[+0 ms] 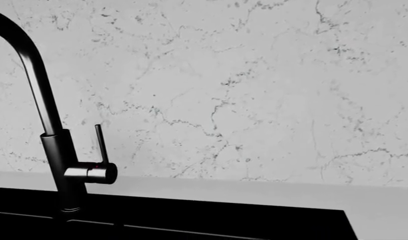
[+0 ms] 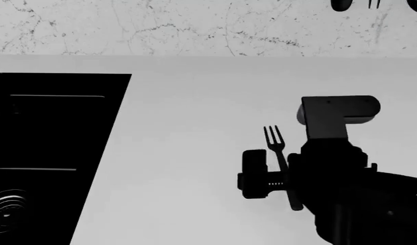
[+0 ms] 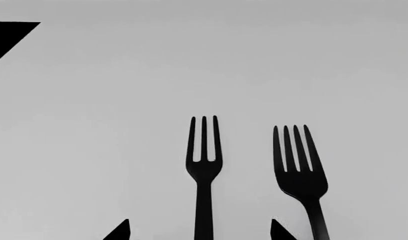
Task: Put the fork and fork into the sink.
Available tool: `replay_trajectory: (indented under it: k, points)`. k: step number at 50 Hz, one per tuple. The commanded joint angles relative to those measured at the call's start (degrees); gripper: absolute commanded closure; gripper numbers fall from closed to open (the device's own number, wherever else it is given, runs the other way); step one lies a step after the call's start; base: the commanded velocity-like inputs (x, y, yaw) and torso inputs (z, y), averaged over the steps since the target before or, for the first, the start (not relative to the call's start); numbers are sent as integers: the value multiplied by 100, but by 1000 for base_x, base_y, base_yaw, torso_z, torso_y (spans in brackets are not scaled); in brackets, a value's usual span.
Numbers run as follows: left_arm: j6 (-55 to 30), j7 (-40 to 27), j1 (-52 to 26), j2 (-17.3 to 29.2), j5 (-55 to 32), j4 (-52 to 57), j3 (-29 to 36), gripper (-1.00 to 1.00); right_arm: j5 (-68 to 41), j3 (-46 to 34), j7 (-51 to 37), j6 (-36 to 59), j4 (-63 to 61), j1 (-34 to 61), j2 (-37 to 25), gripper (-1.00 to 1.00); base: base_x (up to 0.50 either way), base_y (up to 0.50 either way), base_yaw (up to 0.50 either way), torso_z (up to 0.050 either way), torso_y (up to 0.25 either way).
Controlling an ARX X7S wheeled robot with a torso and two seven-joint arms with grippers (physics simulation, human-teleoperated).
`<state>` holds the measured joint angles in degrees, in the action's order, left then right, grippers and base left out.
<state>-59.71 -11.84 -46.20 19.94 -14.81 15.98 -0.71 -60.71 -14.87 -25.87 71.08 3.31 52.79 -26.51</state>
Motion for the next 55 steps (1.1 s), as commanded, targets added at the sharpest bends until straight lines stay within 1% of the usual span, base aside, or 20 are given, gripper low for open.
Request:
replay_trajectory:
  k: [1, 18, 29, 37, 38, 41, 45, 55]
  points:
    - [9, -18, 33, 17, -15, 14, -16, -100, 115, -204, 51, -35, 162, -19, 39, -100, 0, 0, 0, 0, 0]
    - [137, -15, 73, 13, -17, -103, 14, -100, 109, -285, -45, 29, 307, -159, 43, -100, 0, 0, 0, 0, 0]
    - [210, -28, 140, 16, -22, -155, -9, -100, 179, -500, 77, 33, 453, -170, 71, -100, 2, 0, 0, 0, 0]
    - [216, -35, 121, 14, -27, -187, 14, -100, 147, -491, 165, -68, 473, -282, 57, -100, 3, 0, 1, -2, 0]
    - [220, -36, 119, 13, -27, -193, 18, -100, 155, -510, 176, -71, 459, -284, 50, 100, 0, 0, 0, 0, 0]
    - [220, -47, 112, 7, -27, -211, 21, -100, 163, -560, 347, -210, 234, -331, -22, 100, 0, 0, 1, 0, 0]
    - [219, -59, 118, 13, -18, -179, 51, -100, 277, -812, 565, -248, 52, -273, -113, 100, 3, 0, 1, 0, 0]
    - [252, -56, 101, 15, -36, -232, 45, -100, 411, -1115, 702, -176, -210, 73, -177, 100, 0, 0, 1, -1, 0]
